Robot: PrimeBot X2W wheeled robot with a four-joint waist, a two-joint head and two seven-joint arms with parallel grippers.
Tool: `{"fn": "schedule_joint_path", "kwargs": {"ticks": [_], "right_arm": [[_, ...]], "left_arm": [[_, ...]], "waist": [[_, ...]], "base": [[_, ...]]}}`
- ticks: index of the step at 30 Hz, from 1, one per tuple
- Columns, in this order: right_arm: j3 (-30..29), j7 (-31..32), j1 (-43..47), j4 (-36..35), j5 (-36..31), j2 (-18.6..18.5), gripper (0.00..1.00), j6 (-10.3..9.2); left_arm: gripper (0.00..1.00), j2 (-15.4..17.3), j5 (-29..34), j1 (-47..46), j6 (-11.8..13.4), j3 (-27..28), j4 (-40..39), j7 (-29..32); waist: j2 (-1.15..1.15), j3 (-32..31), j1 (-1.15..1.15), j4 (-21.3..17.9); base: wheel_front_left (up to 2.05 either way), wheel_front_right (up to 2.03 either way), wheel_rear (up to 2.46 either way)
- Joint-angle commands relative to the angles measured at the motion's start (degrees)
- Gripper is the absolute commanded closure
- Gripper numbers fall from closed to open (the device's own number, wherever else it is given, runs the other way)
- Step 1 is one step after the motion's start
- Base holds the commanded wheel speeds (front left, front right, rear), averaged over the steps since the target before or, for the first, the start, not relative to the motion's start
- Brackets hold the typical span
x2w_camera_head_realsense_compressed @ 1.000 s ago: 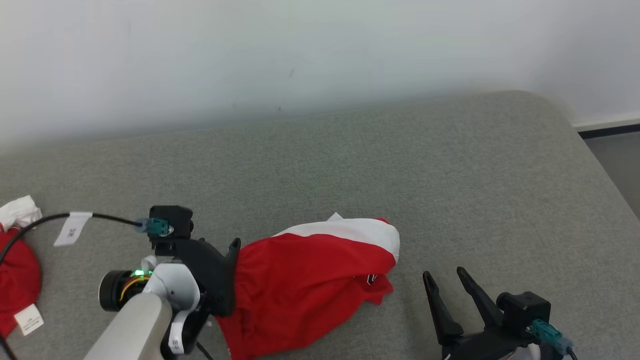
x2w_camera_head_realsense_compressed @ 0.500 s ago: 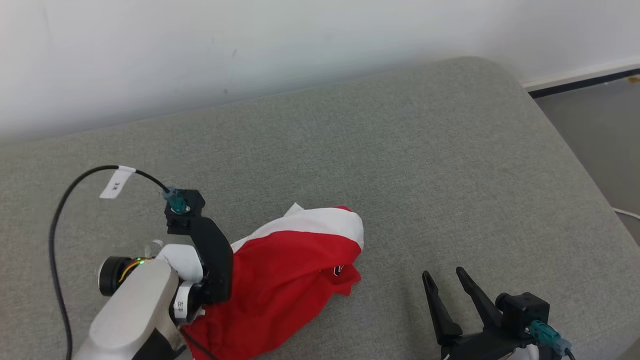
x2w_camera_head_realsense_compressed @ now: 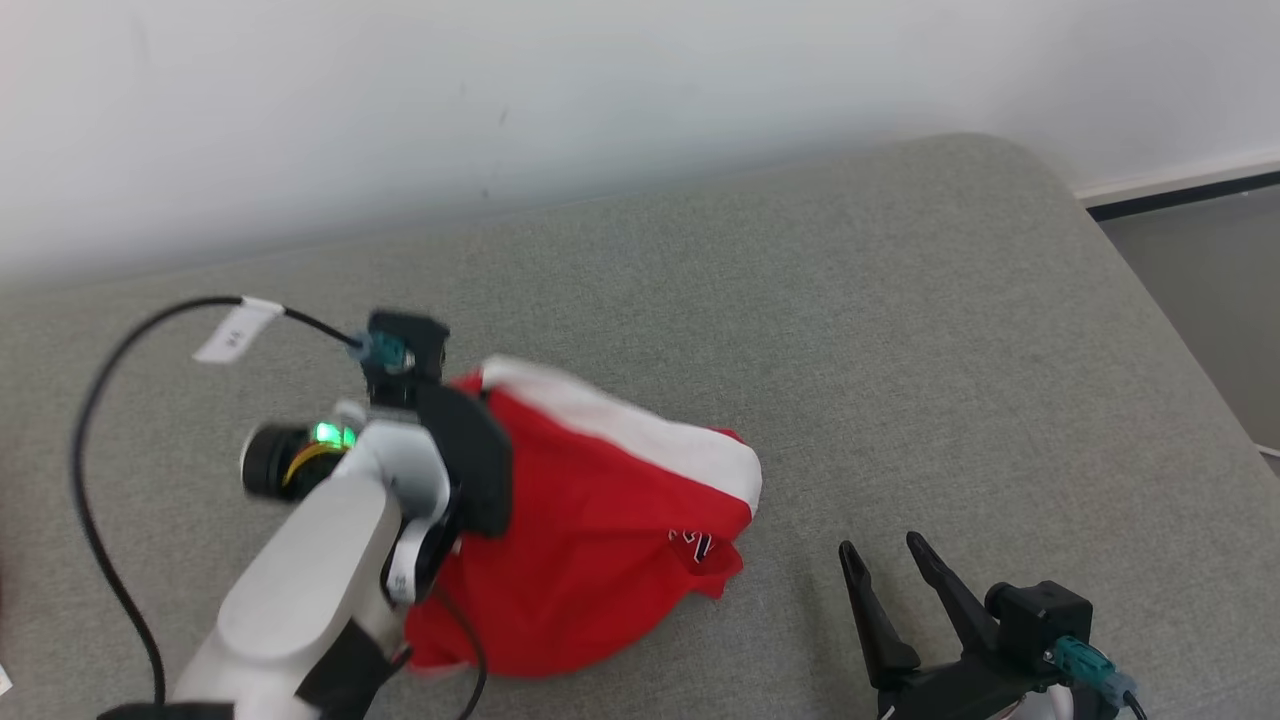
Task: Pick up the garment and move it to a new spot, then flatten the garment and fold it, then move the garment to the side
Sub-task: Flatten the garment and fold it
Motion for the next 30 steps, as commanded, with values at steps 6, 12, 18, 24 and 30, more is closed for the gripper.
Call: {"fn": "schedule_joint_path", "kwargs": {"ticks": [6,12,18,24,30], "right_arm": [[-0.33,-0.01,0.39,0.18,0.05,-0.05,0.00,0.20],[-1.52,-0.19,1.36,0.46,0.05,0.01,0.00,0.20],[-2.29,-0.54,2.53,0.06,0.08,0.32,0.00,0.20],[-1.83,-0.43,1.99,0.14,0.08,0.57,0.00,0.20],[-2.14,0.19,1.31,-0.39,-0.32,-0.19,0.00,0.20]], "left_arm": [[1.00,-4.46,3.68,-7.70,-1.47,1.11,-5.04,-18.44],[1.00,-8.27,3.14,-12.38,-1.14,1.62,-10.76,-29.54],[1.00,-8.36,4.88,-7.81,-0.74,-3.68,-12.06,-29.64],[1.00,-5.01,5.50,5.48,0.32,-7.67,-11.19,-31.49],[1.00,-2.46,4.69,17.30,1.03,-9.12,-11.78,-35.55]], "waist": [[-0.01,-1.65,-0.01,0.98],[-0.01,-3.20,-0.01,2.32],[-0.01,-3.37,-0.01,5.42],[-0.01,-2.80,-0.01,8.84],[-0.01,-2.83,-0.01,11.81]], "base": [[0.00,0.00,0.00],[0.00,0.00,0.00],[0.00,0.00,0.00],[0.00,0.00,0.00],[0.00,0.00,0.00]]}}
